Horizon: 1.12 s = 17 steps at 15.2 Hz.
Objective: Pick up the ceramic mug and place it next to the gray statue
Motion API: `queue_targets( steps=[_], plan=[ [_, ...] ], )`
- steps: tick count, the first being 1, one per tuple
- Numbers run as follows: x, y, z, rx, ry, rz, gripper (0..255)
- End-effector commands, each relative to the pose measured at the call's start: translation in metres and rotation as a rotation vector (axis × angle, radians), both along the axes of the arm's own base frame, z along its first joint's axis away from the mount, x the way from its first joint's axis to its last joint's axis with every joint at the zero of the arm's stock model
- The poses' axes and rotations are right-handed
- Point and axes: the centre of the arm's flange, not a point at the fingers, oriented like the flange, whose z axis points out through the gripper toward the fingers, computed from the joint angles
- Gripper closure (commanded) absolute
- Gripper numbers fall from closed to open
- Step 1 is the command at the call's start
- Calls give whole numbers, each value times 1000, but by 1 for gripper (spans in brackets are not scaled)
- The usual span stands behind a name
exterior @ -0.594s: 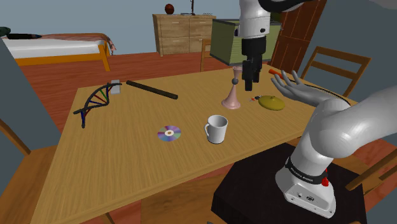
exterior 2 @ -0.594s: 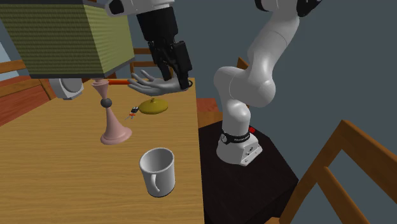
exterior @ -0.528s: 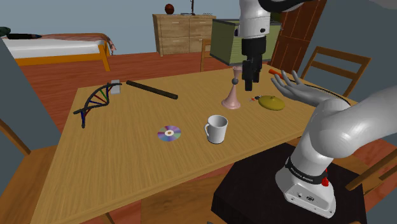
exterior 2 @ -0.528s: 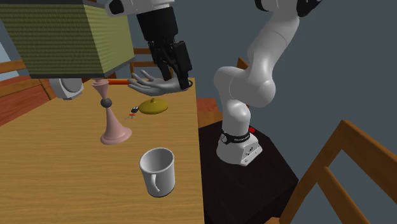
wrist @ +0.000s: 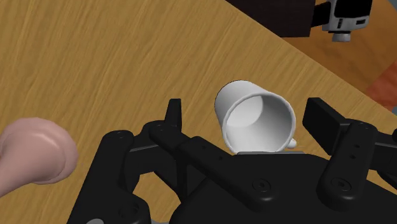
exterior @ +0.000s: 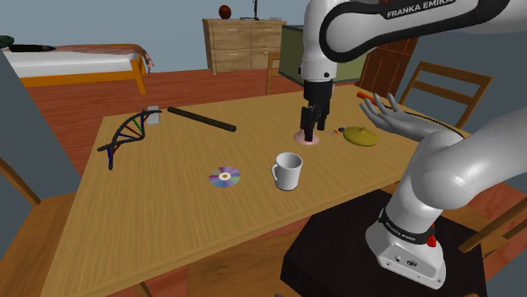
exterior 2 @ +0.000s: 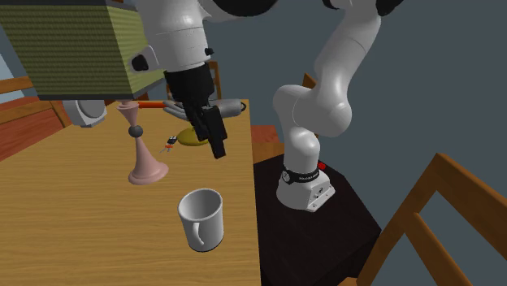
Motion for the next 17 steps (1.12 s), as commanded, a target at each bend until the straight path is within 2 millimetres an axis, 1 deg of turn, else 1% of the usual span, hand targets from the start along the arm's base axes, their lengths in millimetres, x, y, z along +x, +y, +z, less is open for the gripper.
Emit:
queue_targets(
  steps=[1, 5, 6, 13, 14, 17],
  plan=[
    [14, 0, -23, 7, -22, -16, 0],
    [38, 2, -66, 22, -59, -46, 0],
    [40, 2, -72, 24, -64, -50, 0],
    [37, 5, -108, 24, -64, -50, 0],
    [37, 5, -111, 24, -64, -50, 0],
    [37, 5, -111, 24, -64, -50, 0]
  ],
)
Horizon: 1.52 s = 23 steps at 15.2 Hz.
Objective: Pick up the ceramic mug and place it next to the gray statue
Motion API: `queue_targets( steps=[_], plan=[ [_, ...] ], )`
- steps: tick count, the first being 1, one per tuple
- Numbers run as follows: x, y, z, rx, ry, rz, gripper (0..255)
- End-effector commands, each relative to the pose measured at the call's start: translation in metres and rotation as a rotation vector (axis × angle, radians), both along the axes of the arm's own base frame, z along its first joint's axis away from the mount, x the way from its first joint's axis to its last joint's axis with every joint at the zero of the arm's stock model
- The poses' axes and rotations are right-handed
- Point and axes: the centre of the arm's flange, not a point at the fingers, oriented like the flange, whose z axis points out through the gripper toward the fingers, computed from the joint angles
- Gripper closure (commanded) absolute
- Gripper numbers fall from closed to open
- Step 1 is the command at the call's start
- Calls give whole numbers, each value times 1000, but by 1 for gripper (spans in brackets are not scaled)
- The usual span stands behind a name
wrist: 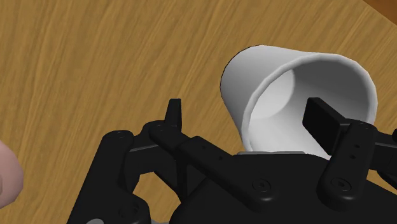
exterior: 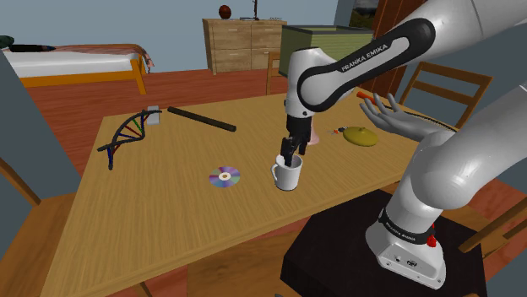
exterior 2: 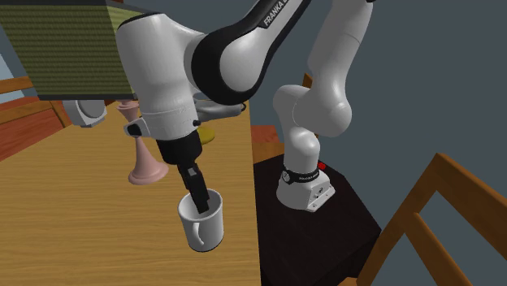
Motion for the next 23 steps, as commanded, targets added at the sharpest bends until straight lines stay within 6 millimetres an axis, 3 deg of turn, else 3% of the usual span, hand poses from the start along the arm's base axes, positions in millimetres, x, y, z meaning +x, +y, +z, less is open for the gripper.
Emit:
queue_targets(
  steps=[1, 4, 5, 14, 23],
  plan=[
    [0, 0, -1, 0, 0, 0, 0],
    [0, 0, 0, 0, 0, 0, 0],
    [0, 0, 0, 0, 0, 0, 255],
    [0, 0, -1, 0, 0, 0, 255],
    [0, 0, 47, 0, 0, 0, 255]
  ],
)
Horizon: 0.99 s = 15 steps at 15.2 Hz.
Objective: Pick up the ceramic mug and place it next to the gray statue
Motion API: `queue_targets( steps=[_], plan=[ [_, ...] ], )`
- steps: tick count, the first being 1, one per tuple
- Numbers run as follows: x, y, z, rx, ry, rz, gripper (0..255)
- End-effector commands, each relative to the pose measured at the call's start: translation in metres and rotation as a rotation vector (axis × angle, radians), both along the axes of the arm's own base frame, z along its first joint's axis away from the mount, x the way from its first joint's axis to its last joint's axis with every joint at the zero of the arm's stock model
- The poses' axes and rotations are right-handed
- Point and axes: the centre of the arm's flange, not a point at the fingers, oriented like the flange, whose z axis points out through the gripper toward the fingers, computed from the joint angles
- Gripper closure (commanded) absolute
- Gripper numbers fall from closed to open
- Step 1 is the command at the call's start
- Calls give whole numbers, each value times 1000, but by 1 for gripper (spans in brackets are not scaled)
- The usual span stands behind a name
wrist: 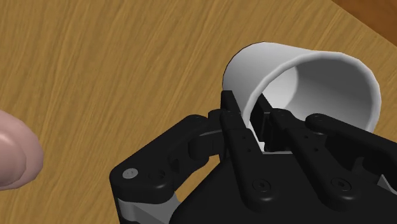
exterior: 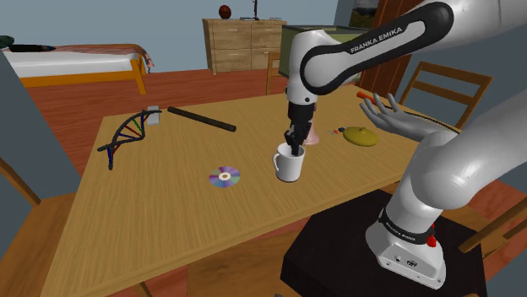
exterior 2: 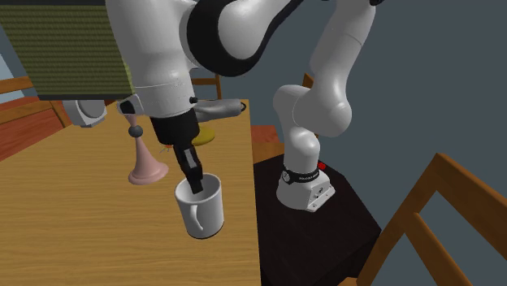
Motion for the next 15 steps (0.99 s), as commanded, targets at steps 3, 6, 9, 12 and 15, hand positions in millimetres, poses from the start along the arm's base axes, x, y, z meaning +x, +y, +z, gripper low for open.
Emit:
queue_targets(
  steps=[3, 6, 9, 12, 15],
  plan=[
    [0, 1, 22, 0, 0, 0, 255],
    [0, 1, 38, 0, 0, 0, 255],
    [0, 1, 54, 0, 0, 0, 255],
    [0, 1, 69, 0, 0, 0, 255],
    [0, 1, 85, 0, 0, 0, 255]
  ],
)
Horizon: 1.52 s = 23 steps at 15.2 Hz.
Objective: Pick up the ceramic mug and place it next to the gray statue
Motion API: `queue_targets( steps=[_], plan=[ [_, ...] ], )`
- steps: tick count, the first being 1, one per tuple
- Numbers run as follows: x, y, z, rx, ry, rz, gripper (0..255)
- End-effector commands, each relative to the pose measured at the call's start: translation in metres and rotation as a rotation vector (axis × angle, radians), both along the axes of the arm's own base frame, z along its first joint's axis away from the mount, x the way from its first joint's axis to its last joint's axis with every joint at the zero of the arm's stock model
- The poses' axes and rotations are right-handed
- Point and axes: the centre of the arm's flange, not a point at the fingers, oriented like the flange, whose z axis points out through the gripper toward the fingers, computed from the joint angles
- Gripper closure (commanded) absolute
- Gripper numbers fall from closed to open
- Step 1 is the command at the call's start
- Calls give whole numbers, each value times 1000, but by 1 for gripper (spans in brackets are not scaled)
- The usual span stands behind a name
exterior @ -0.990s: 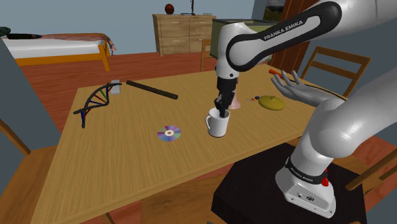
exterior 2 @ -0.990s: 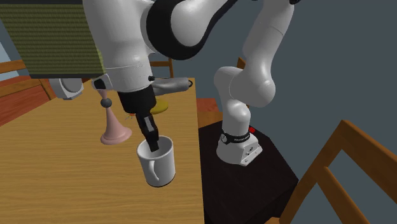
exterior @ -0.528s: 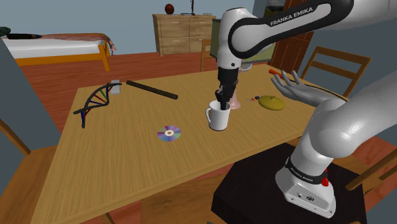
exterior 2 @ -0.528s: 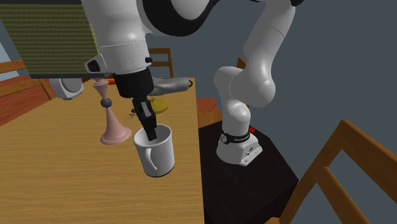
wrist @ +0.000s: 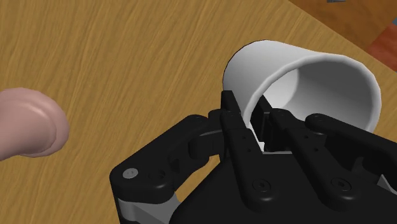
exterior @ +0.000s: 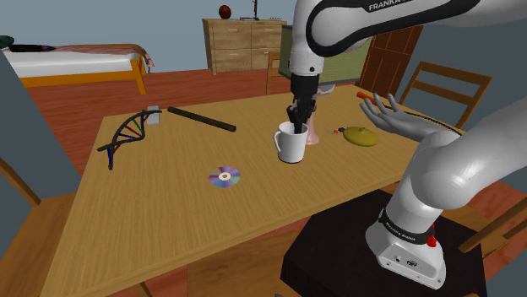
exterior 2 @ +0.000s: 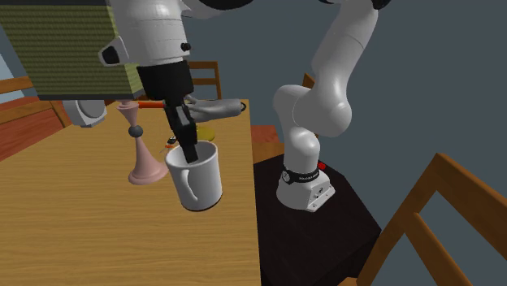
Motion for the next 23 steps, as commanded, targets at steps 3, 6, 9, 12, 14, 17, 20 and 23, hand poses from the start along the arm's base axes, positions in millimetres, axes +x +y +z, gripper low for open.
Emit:
queue_targets(
  steps=[3, 6, 9, 12, 14, 17, 20, 23],
  plan=[
    [0, -1, 22, 0, 0, 0, 255],
    [0, -1, 38, 0, 0, 0, 255],
    [0, -1, 53, 0, 0, 0, 255],
    [0, -1, 69, 0, 0, 0, 255],
    [0, -1, 80, 0, 0, 0, 255],
    [0, -1, 96, 0, 0, 0, 255],
    [-7, -12, 106, 0, 0, 0, 255],
    [-30, -45, 106, 0, 0, 0, 255]
  ],
)
